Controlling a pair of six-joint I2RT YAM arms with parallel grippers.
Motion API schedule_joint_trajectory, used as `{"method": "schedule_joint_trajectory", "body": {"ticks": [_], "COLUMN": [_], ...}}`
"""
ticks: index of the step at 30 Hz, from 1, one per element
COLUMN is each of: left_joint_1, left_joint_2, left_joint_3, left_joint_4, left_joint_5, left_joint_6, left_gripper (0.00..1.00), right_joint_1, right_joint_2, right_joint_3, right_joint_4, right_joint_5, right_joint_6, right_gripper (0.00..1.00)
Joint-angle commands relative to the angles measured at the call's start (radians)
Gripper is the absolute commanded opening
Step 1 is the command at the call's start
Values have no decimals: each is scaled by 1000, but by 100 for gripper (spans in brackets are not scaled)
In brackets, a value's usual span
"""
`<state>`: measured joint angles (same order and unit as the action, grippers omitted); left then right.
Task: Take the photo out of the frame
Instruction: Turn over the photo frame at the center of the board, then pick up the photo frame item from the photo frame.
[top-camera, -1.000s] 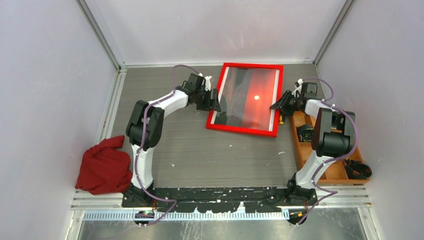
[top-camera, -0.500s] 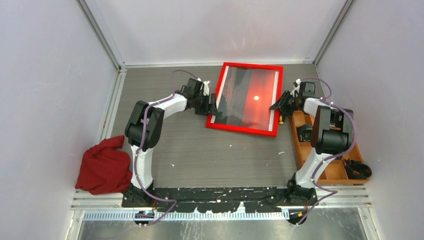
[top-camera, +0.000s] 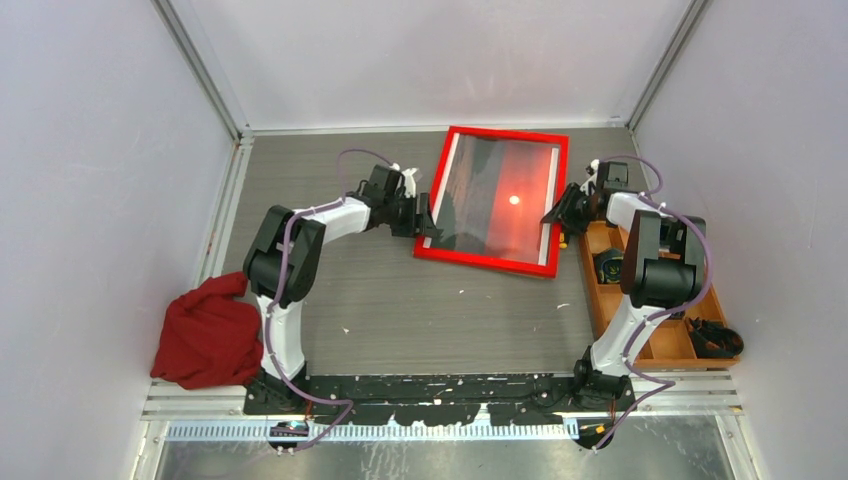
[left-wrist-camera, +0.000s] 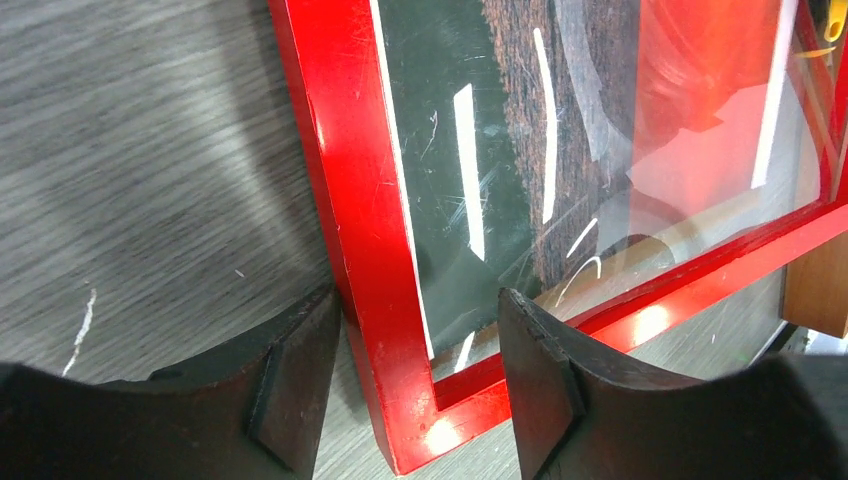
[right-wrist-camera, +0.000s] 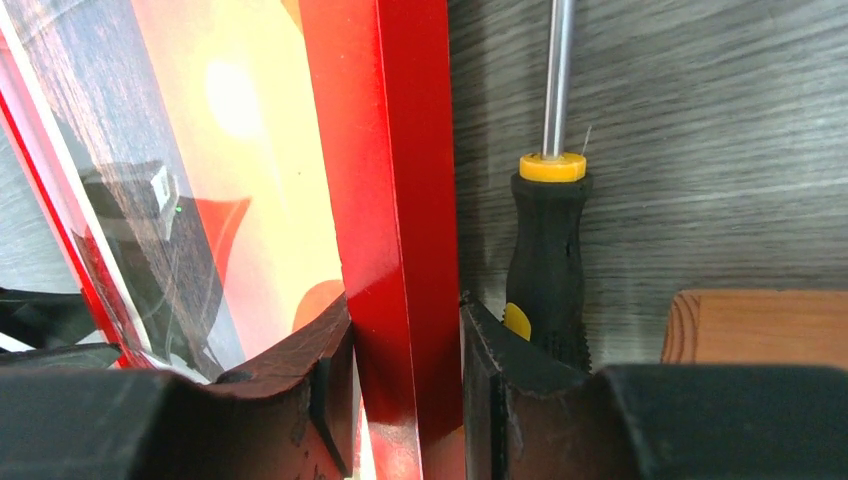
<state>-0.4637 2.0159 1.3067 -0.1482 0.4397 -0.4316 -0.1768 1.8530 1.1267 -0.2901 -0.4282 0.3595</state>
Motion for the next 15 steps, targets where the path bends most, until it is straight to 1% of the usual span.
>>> {"method": "schedule_joint_trajectory", "body": {"ticks": [1, 5, 7, 15], "left_joint_1": [-12, -12, -12, -12], "left_joint_2": [-18, -27, -32, -53], "left_joint_3": [-50, -61, -68, -69], "left_joint_4": [-24, -13, -4, 1], "left_joint_5": [32, 39, 41, 40], "left_joint_6": [-31, -47, -52, -51], "left_gripper": [61, 61, 61, 61], "right_joint_1": [0, 1, 0, 0], "right_joint_2": [-37, -50, -56, -72], "right_joint_3": [48, 66, 74, 72], "right_joint_4": [-51, -69, -74, -54], "right_joint_5": [-20, -63, -94, -168], "right_joint_6": [9, 12, 10, 17], "right_gripper": [40, 42, 45, 45]}}
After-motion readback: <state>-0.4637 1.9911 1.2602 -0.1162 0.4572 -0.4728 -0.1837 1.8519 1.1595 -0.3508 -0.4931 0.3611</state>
